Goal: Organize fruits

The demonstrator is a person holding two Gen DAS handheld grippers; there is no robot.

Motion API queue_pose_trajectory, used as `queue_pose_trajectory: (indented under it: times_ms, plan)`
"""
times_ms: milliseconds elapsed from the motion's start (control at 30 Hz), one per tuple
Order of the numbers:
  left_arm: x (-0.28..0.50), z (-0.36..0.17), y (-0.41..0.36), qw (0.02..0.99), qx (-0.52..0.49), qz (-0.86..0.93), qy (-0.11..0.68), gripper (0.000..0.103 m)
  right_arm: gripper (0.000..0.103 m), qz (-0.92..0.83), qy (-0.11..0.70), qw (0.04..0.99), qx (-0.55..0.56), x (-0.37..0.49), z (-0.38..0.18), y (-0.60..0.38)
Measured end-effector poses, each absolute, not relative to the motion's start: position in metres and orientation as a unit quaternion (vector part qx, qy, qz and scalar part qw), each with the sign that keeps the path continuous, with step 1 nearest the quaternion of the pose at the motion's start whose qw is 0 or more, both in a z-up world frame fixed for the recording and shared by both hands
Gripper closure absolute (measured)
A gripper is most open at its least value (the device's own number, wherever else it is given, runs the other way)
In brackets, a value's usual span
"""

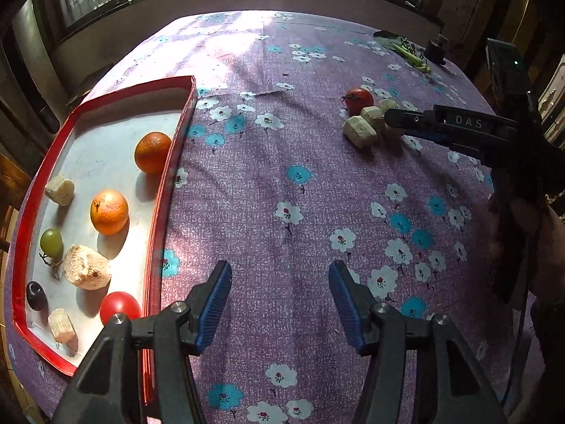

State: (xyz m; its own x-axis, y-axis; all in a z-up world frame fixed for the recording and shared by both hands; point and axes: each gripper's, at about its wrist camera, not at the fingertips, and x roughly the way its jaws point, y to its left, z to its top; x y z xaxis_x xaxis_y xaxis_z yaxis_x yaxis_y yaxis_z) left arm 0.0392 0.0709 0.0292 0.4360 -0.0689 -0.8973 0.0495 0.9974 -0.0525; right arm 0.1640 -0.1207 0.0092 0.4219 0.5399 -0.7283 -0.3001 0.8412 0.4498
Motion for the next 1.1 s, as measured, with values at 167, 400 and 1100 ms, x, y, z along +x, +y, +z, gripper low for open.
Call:
queue_pose_trajectory:
  times_ms: [167, 400, 1100]
  plan:
    - [0.074, 0.033, 0.042, 0.854, 0.001, -0.052, 0.518, 0.043, 0.077, 0.227, 0.455, 0.859, 0.057, 0.145, 0.019, -0.131]
    - [0.124, 0.030, 0.010, 0.861, -0.002, -0.063, 0.504, 0.043, 0.077, 0.207, 0.448, 0.868, 0.052, 0.129, 0.020, -0.157]
    - [0.146, 0.021, 0.002, 0.859, 0.031, -0.180, 0.479, 0.041, 0.067, 0.200, 0.461, 0.859, 0.097, 0.137, 0.011, -0.165]
